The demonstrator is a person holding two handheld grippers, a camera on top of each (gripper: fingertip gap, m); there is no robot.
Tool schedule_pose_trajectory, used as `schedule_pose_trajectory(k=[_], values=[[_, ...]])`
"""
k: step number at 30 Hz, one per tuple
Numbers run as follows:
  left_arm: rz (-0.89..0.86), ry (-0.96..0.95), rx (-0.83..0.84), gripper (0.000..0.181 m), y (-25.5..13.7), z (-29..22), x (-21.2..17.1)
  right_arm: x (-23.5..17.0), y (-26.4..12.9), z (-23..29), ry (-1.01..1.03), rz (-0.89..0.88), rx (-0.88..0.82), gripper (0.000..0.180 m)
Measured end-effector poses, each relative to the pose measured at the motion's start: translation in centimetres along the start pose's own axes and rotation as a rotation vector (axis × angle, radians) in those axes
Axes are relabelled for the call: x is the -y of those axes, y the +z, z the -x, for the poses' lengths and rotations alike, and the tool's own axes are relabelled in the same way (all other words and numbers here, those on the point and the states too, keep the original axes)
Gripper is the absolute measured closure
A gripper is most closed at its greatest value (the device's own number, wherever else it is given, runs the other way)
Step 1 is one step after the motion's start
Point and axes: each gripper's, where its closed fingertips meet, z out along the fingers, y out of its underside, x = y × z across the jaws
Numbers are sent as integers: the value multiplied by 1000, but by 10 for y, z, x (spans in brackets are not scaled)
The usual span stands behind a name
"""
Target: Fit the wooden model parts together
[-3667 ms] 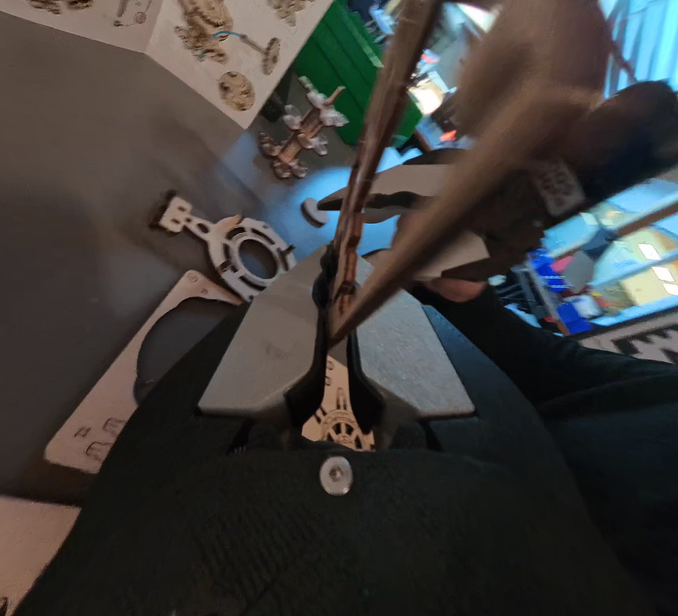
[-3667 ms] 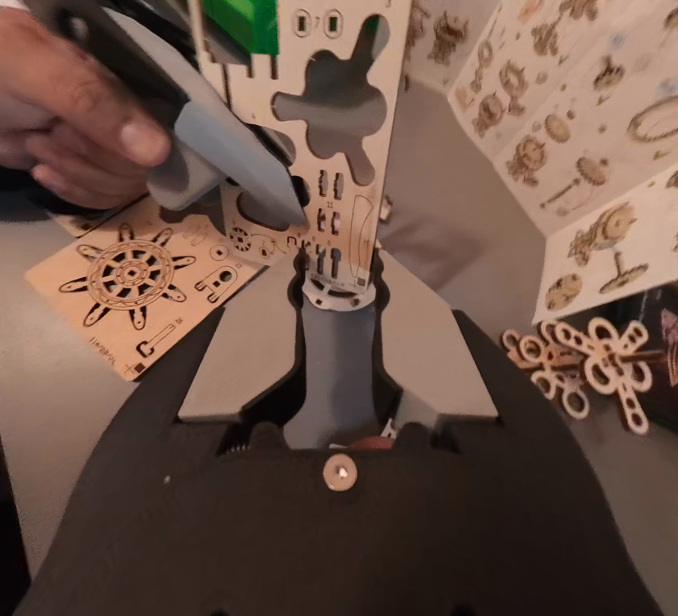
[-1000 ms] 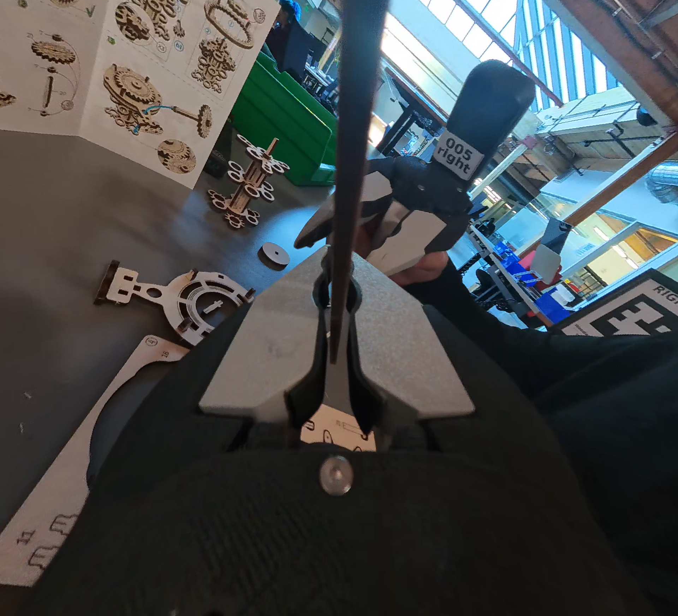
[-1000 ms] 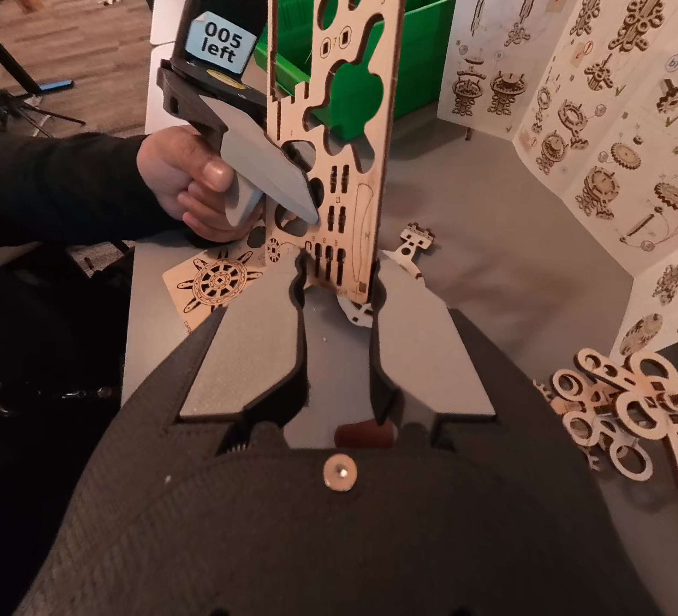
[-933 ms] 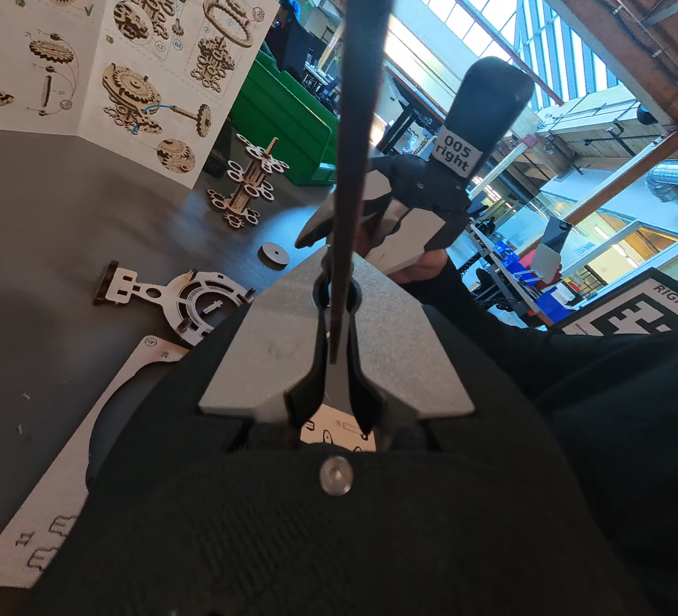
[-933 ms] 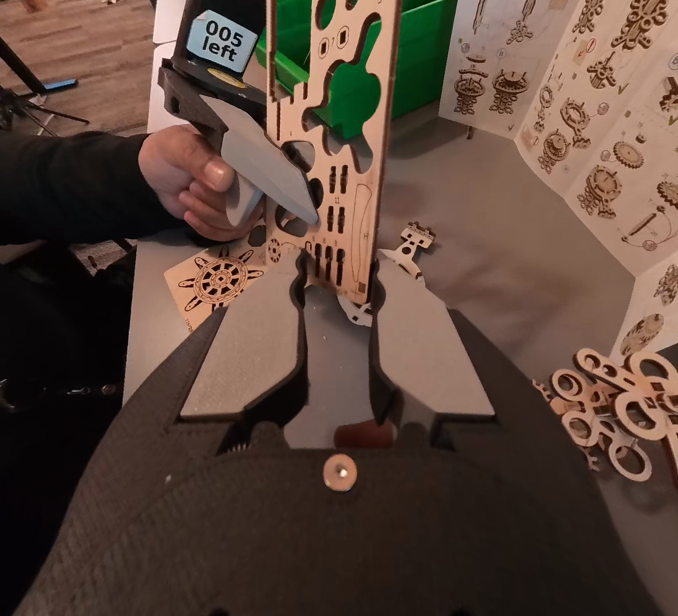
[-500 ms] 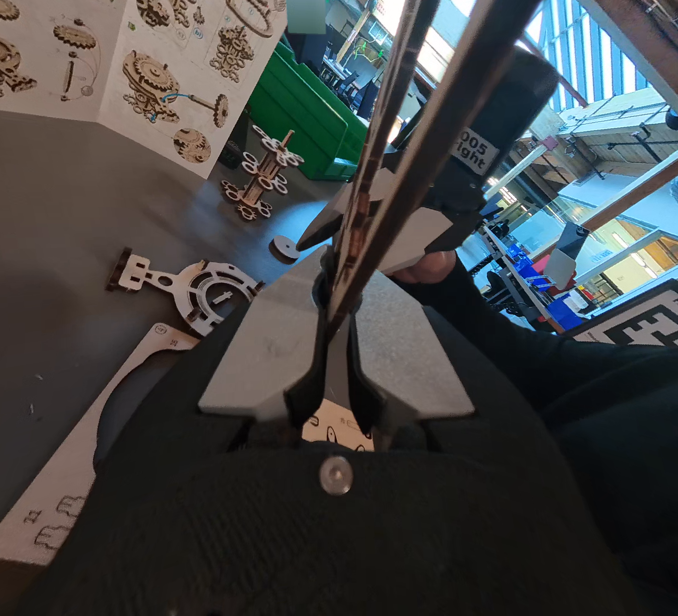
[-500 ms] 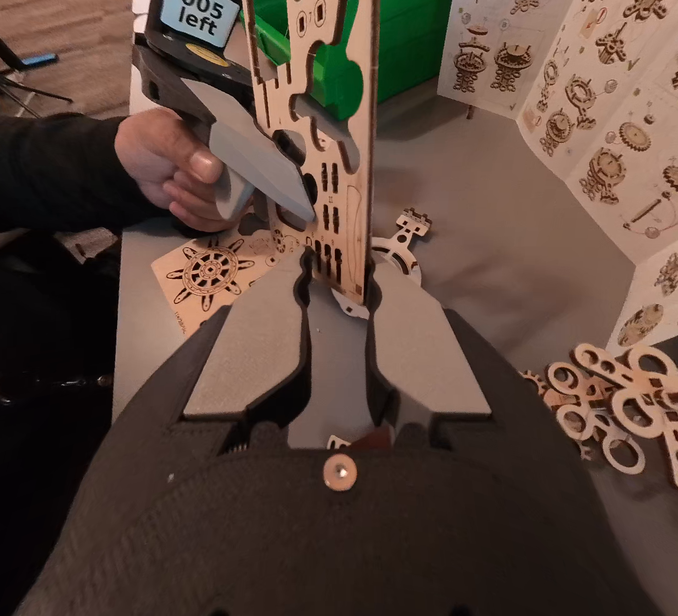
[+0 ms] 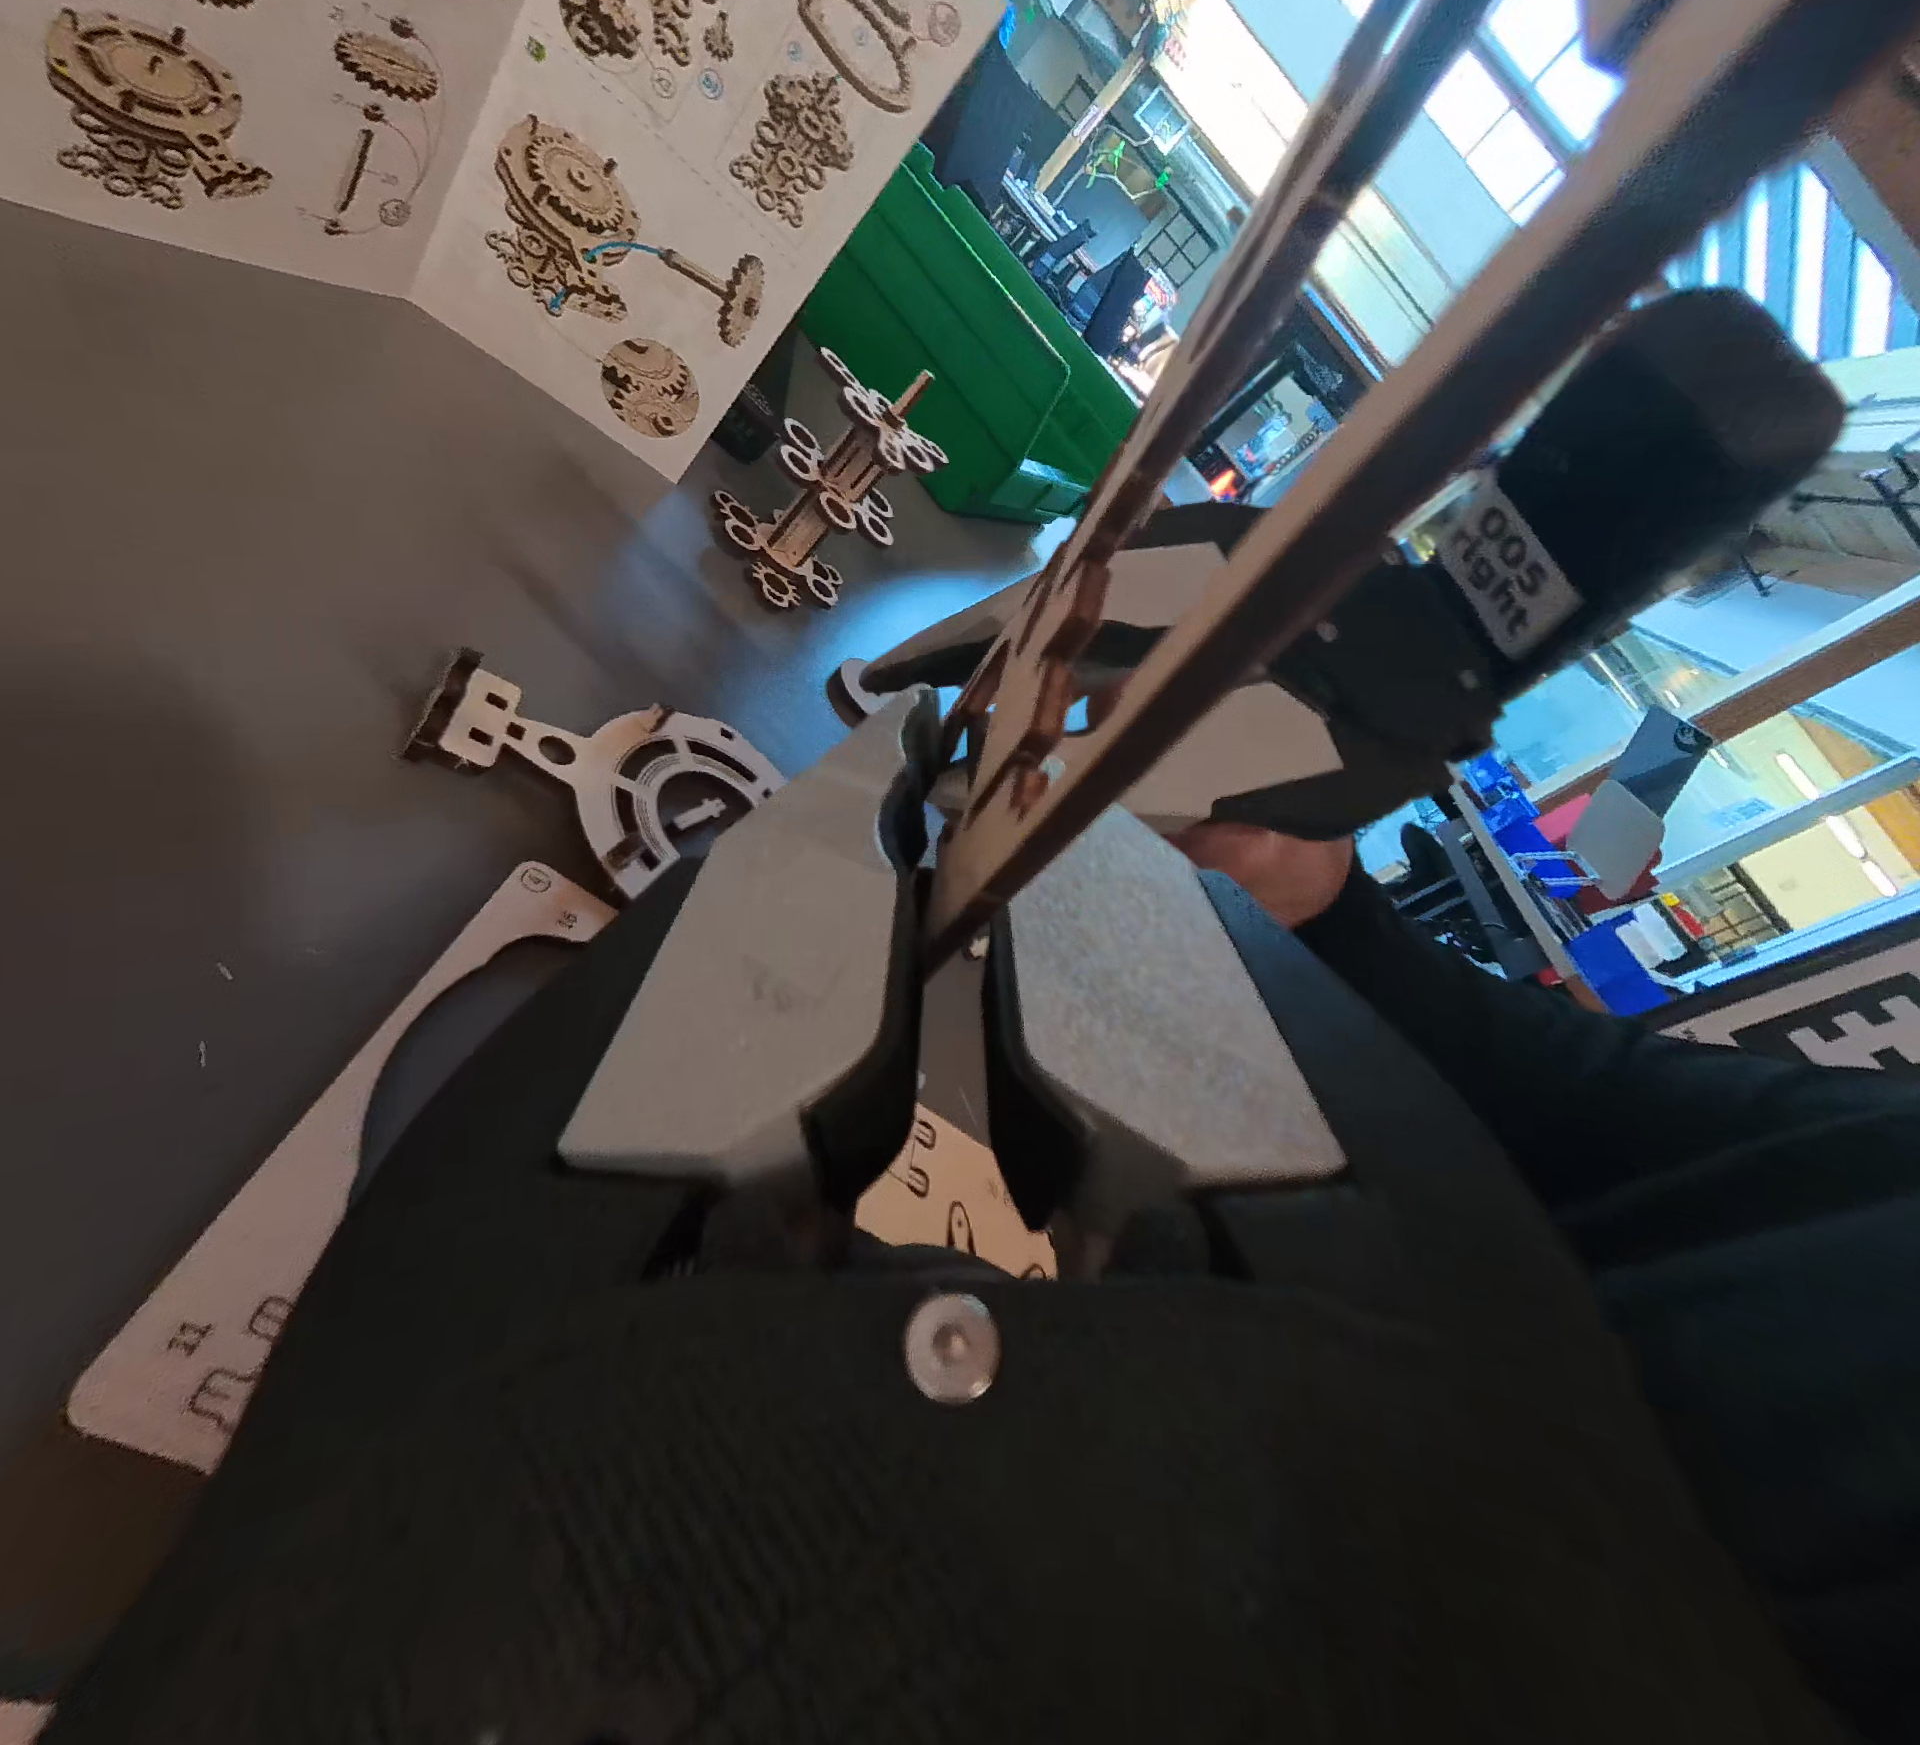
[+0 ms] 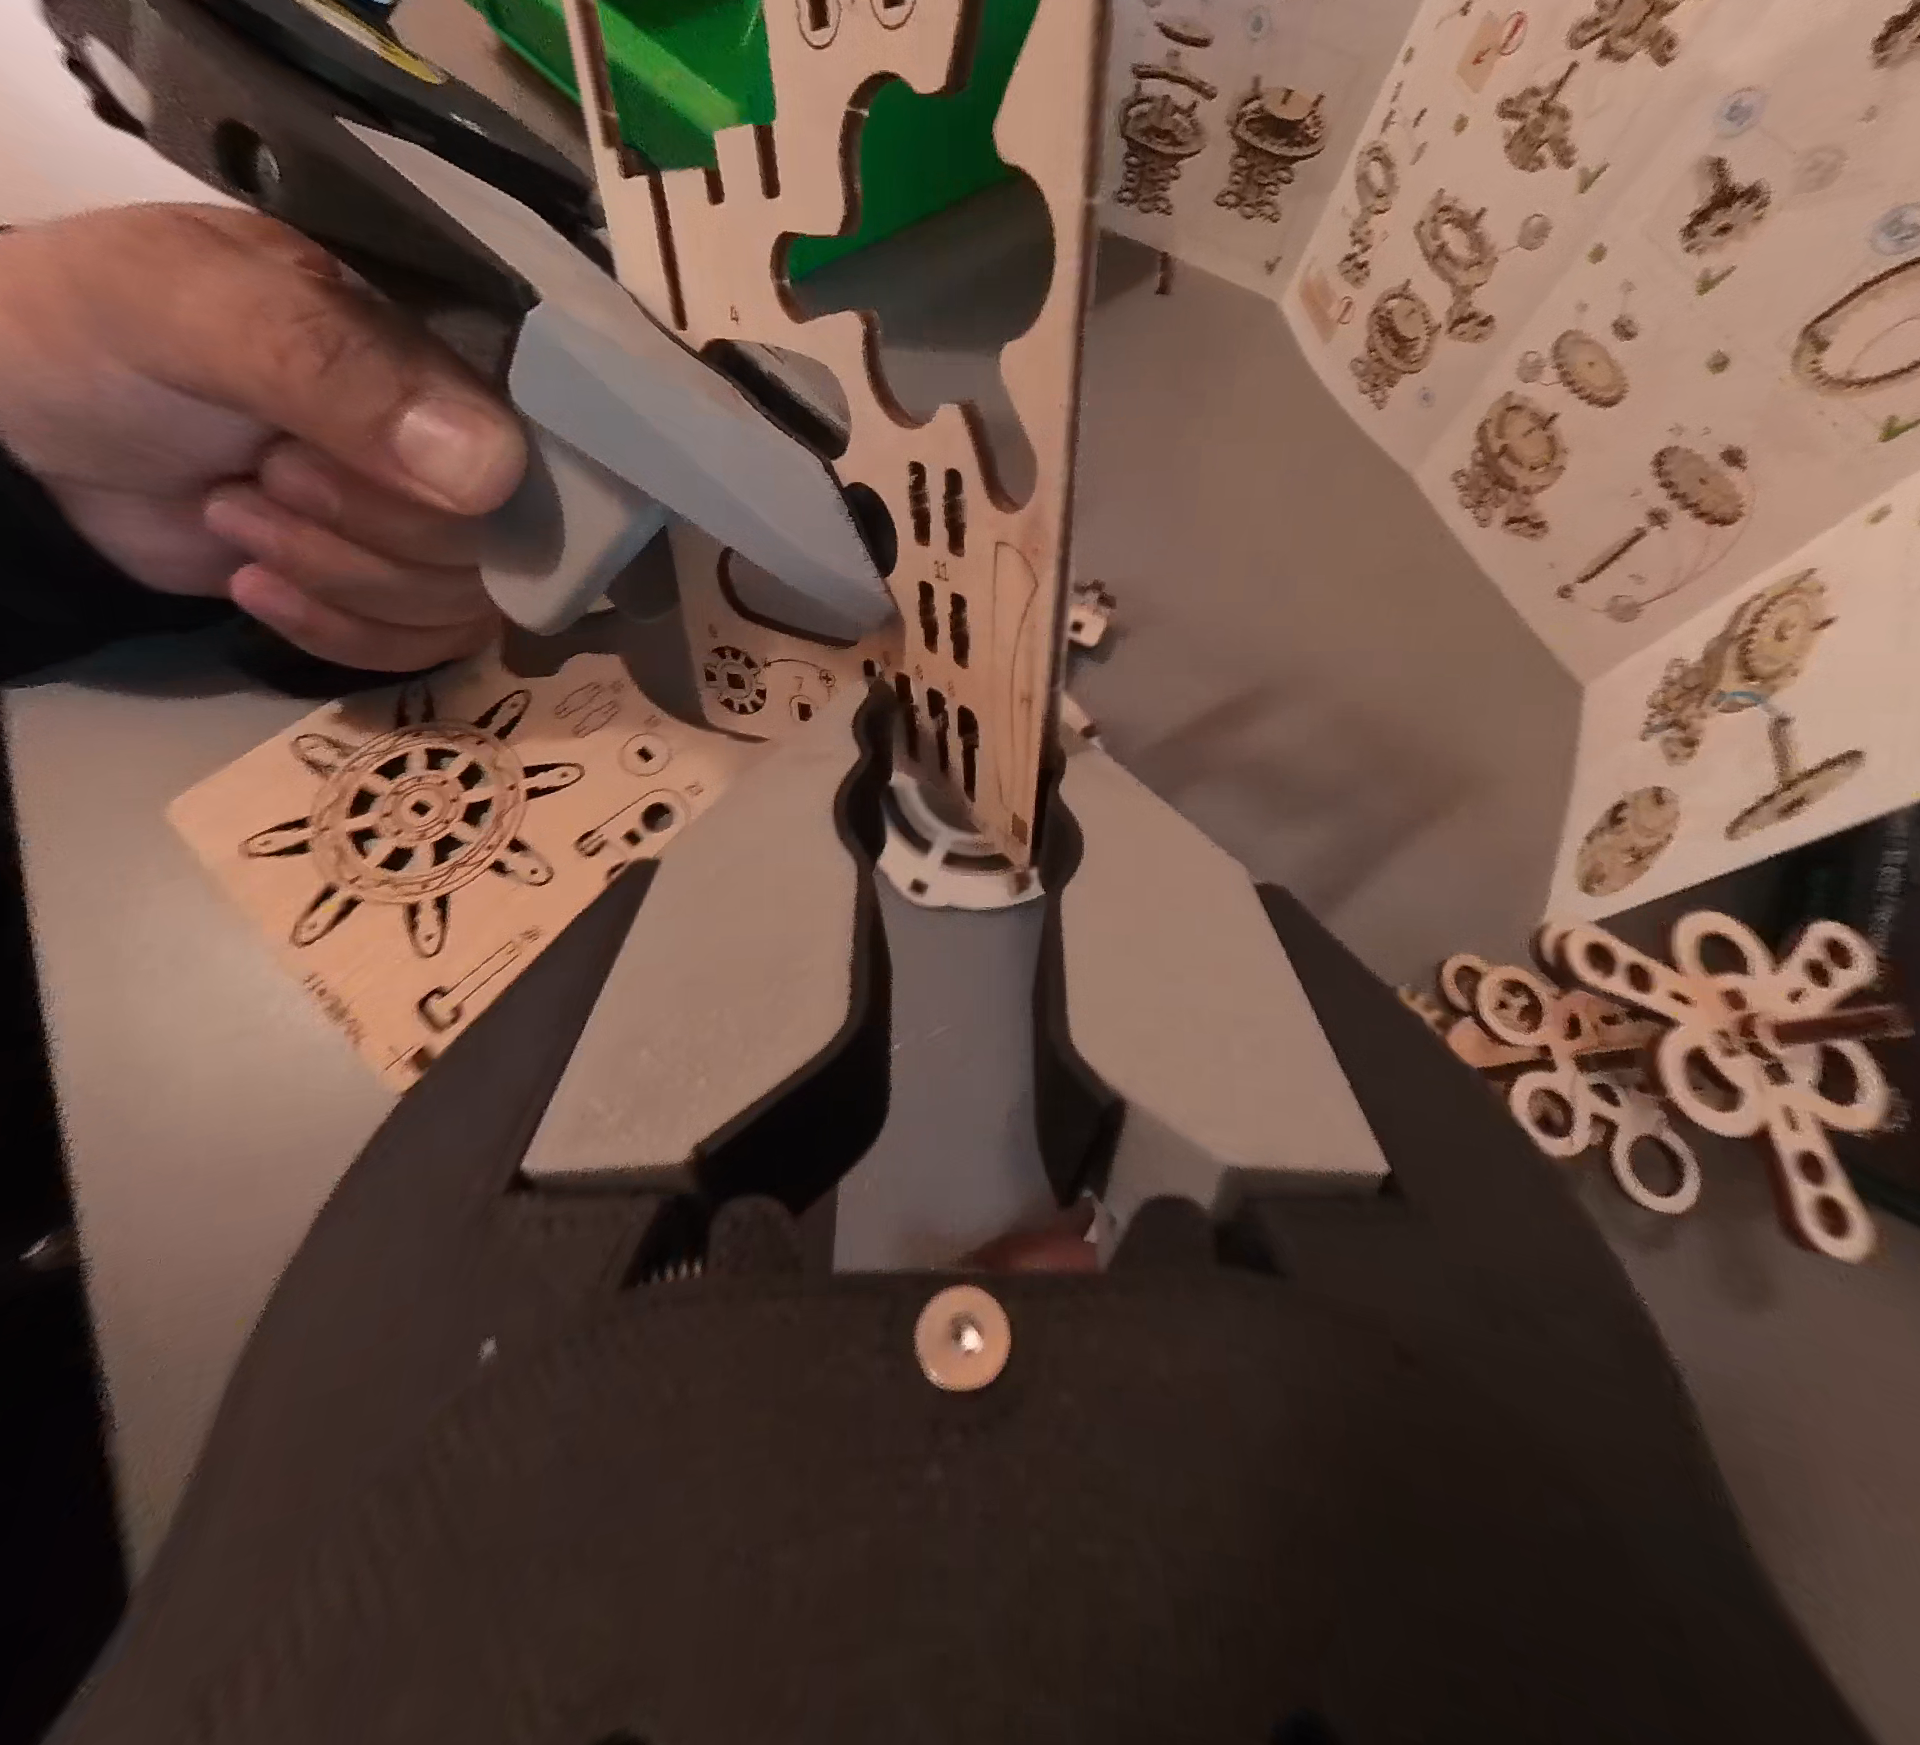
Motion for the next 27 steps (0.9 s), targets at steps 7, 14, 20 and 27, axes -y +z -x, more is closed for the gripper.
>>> schedule_pose_trajectory(k=[7, 14, 20, 27], values=[[-49, -34, -29, 174, -4, 0, 8, 14, -2, -10, -113, -40, -205, 147], [-71, -43, -78, 180, -7, -6, 11, 22, -21, -11, 63, -195, 33, 140], [-81, -34, -128, 180, -10, -13, 12, 16, -31, -10, 243, -227, 241, 129], [-74, -110, -380, 181, -18, -43, 13, 25, -56, 29, 301, -338, 649, 120]])
